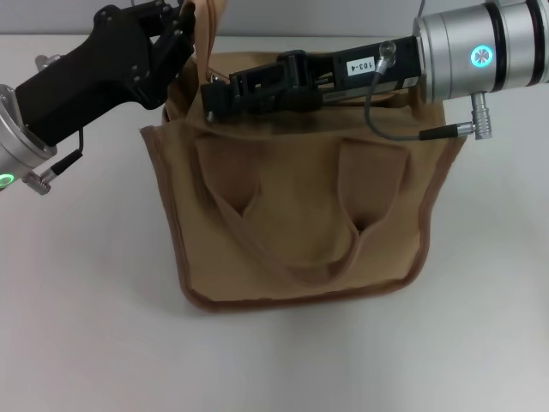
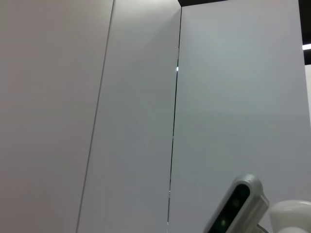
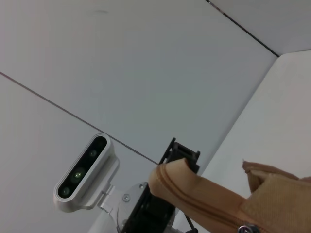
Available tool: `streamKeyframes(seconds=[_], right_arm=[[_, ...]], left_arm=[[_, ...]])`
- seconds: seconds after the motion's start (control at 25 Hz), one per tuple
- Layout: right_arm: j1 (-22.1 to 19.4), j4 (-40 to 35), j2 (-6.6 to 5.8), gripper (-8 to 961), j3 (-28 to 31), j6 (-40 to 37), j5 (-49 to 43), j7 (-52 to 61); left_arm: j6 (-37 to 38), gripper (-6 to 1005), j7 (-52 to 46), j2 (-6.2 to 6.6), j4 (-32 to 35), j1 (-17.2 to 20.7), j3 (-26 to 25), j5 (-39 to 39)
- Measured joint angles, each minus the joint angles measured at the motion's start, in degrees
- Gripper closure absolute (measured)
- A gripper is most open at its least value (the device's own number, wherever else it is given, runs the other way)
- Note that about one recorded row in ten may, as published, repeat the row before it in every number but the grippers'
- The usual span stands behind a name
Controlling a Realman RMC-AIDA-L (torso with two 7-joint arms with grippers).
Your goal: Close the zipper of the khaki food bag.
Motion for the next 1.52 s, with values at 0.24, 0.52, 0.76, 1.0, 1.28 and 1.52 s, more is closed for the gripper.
streamKeyframes(seconds=[0.24,0.52,0.76,1.0,1.28,1.52], right_arm=[[-1.0,-1.84,-0.13,549,0.37,-0.98,-0.27,0.45],[-1.32,-3.91,0.54,548,-0.08,-0.88,-0.08,1.0],[-1.12,-4.41,0.77,548,-0.13,-0.09,-0.31,1.06],[-1.08,-4.11,0.77,548,-0.19,0.75,-0.86,1.07],[-1.34,-4.26,0.77,548,-0.29,1.5,-1.12,1.02],[-1.21,-4.86,0.68,549,-0.29,2.11,-1.16,0.81]], left_arm=[[-0.03,963,0.03,0.09,0.0,0.46,-0.31,-1.35],[0.13,963,0.01,-0.01,-0.14,0.33,0.24,-1.42],[-0.01,963,-0.02,-0.07,-0.26,0.03,0.21,-1.58],[1.31,962,-0.69,-0.07,-0.28,0.34,0.33,-4.13],[2.5,962,-1.47,-0.02,0.19,-0.14,0.66,-4.11],[1.59,962,-1.53,-0.01,-0.07,-0.32,1.1,-4.0]])
